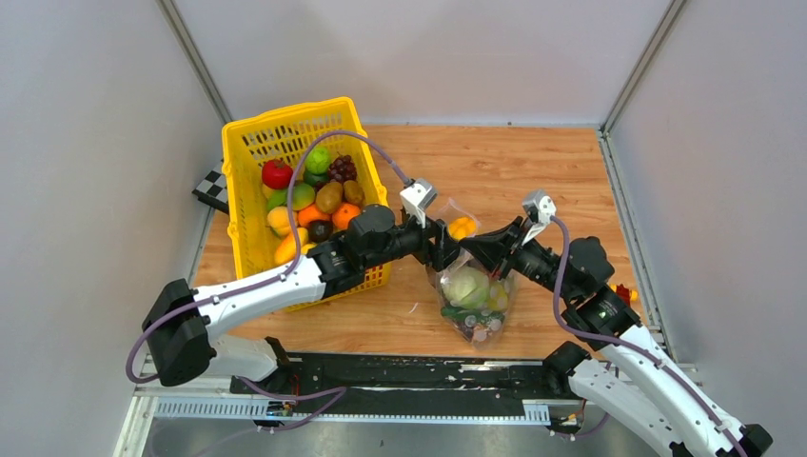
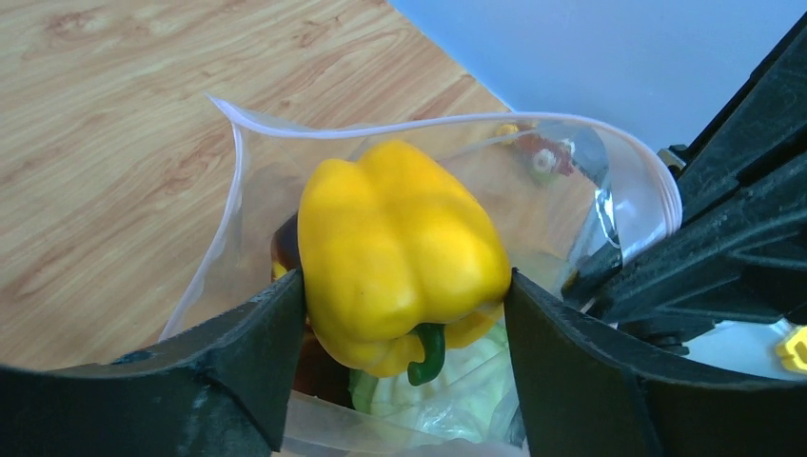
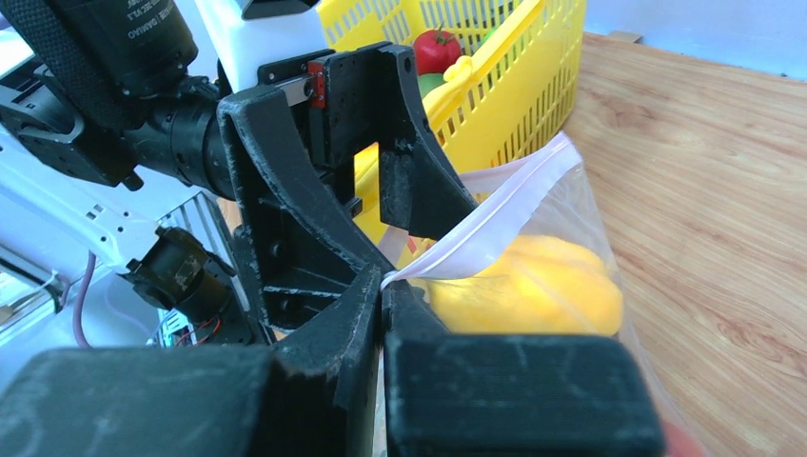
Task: Place the food in the zip-top bag and seal the zipper
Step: Place the fake vegetable in the zipper food storage bag, then move the bin to the center of the board, then adjust the zipper food storage bag at the center of the board.
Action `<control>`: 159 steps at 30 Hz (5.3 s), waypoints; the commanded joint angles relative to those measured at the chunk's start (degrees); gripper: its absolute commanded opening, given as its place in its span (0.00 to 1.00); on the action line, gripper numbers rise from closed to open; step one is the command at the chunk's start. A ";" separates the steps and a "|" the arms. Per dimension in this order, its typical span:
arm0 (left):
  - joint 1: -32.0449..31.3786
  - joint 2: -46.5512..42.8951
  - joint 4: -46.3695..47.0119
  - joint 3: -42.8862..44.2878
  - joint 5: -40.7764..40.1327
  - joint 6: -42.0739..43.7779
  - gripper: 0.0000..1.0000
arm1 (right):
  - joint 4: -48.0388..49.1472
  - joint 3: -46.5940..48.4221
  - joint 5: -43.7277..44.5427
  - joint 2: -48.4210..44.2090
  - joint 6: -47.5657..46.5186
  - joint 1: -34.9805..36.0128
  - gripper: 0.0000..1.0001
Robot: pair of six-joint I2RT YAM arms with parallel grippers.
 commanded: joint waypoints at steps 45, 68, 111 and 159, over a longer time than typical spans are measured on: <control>6.61 -18.00 -43.01 -0.43 -26.27 9.78 1.00 | -0.31 1.46 7.72 -1.35 -1.12 0.20 0.03; 9.34 -26.00 -23.07 -5.05 0.93 6.89 1.00 | -10.41 8.25 0.55 0.49 -2.16 0.16 0.01; 9.34 -23.69 -24.64 2.15 17.05 22.24 0.88 | -28.48 27.41 -31.25 15.78 -21.40 0.21 0.00; 7.58 -21.06 -17.84 1.62 -3.09 -1.32 0.00 | -3.79 -4.38 -15.32 -13.45 -11.92 4.77 0.62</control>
